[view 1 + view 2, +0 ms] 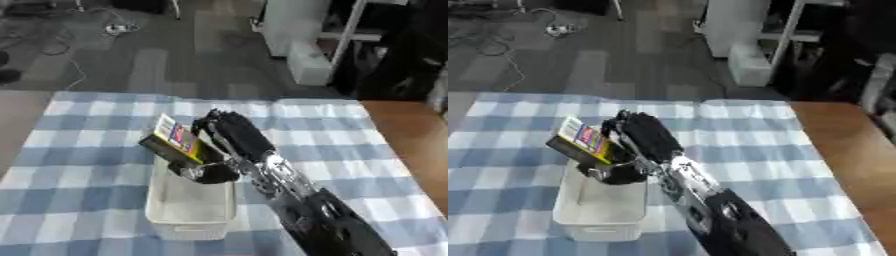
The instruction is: Pick up objects on the table and place them in the box.
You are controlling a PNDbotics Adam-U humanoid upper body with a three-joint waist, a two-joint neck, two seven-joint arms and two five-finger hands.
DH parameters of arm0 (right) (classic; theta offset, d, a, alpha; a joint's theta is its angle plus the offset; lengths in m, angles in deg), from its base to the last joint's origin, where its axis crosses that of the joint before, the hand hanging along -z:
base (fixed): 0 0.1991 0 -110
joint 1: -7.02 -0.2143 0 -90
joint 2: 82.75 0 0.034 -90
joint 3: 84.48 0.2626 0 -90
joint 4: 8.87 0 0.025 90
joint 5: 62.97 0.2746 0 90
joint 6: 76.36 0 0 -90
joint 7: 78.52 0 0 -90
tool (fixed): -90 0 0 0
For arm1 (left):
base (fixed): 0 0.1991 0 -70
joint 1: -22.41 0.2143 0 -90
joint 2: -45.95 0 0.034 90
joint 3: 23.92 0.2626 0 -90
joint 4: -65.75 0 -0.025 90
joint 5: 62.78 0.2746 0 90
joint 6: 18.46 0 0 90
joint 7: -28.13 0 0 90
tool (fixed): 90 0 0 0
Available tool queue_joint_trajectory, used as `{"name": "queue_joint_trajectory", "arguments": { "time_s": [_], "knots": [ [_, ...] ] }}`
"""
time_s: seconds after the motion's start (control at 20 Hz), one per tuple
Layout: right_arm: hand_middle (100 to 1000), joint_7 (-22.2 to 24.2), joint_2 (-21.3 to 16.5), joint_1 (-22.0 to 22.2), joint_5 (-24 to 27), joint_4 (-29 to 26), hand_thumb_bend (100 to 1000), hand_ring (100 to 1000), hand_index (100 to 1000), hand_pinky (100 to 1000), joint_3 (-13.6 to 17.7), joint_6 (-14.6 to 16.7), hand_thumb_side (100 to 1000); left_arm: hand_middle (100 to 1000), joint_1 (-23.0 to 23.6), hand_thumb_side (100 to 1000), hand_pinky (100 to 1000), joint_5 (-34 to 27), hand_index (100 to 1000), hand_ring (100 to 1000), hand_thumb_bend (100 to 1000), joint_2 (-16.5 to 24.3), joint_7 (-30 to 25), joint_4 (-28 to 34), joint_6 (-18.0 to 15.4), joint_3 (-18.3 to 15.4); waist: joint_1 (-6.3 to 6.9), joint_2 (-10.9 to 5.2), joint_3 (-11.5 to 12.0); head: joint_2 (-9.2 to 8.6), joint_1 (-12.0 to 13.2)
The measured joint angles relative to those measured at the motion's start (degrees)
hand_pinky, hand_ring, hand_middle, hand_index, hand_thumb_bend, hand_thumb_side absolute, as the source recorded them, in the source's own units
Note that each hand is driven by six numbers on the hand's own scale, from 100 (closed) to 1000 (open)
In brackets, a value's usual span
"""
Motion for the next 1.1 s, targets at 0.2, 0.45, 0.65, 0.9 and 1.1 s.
{"name": "queue_joint_trajectory", "arguments": {
  "time_s": [0.2,0.45,0.65,0.9,1.1],
  "knots": [
    [513,1.46,0.01,0.01,-1.64,1.95,596,432,663,100,-0.12,1.21,681,790,-0.03,950,672,-0.02,853,714,607,0.00,-0.01,0.00,0.00,0.01,0.00,0.00,0.04,0.01,0.00],
    [808,8.32,-0.01,0.09,-1.74,2.77,647,722,848,386,-0.66,3.93,897,790,-0.13,950,673,-0.20,853,714,607,0.00,-0.04,0.00,-0.03,0.01,-0.02,0.00,0.04,0.03,0.02],
    [817,12.19,-0.03,0.13,-1.08,2.28,647,729,850,406,-0.79,5.21,923,790,-0.44,949,674,-0.25,853,714,608,0.00,-0.05,0.00,-0.05,0.02,-0.06,0.00,0.06,0.04,0.06],
    [804,13.38,-0.09,0.60,0.17,1.08,621,700,840,356,-0.87,5.63,910,790,-0.45,949,674,-0.26,853,714,608,0.00,-0.11,0.00,-0.11,0.02,-0.23,-0.01,0.13,0.06,0.08],
    [782,13.48,-1.34,0.87,2.84,-2.10,608,660,829,288,-1.38,5.79,885,790,-0.45,948,674,-0.27,853,714,608,0.00,-0.14,0.00,-0.14,0.02,-0.38,-0.05,0.04,0.10,0.10]
  ]
}}
